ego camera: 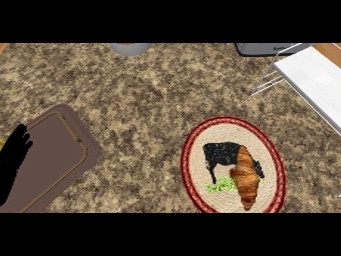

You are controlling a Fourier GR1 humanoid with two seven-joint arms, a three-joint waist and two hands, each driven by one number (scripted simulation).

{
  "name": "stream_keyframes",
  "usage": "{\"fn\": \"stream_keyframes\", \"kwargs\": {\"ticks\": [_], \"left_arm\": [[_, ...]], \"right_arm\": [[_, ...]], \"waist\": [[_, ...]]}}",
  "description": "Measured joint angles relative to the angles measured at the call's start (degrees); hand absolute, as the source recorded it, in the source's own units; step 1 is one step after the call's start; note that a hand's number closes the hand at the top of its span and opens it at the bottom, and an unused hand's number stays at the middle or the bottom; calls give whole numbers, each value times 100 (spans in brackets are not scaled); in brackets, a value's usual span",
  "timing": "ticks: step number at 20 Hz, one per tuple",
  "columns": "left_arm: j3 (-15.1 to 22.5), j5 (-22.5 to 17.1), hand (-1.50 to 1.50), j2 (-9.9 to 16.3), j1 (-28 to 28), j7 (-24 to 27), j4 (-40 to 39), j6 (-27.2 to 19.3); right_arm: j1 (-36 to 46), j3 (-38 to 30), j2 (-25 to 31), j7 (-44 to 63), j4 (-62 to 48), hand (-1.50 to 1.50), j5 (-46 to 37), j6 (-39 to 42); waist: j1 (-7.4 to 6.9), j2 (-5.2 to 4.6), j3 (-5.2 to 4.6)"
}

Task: Pick the sweet potato from the placemat and place it in the tiered shelf

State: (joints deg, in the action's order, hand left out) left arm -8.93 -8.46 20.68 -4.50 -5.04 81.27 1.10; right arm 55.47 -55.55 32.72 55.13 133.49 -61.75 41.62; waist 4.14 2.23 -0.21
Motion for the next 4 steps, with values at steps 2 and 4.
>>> {"fn": "stream_keyframes", "kwargs": {"ticks": [2,4], "left_arm": [[-31,6,0,-4,-57,-20,19,-43],[-69,23,0,6,-115,-15,11,-81]], "right_arm": [[143,-193,154,-96,10,-150,2,382],[309,-415,311,-220,18,-150,7,758]], "waist": [[68,39,-3],[146,79,-6]]}}
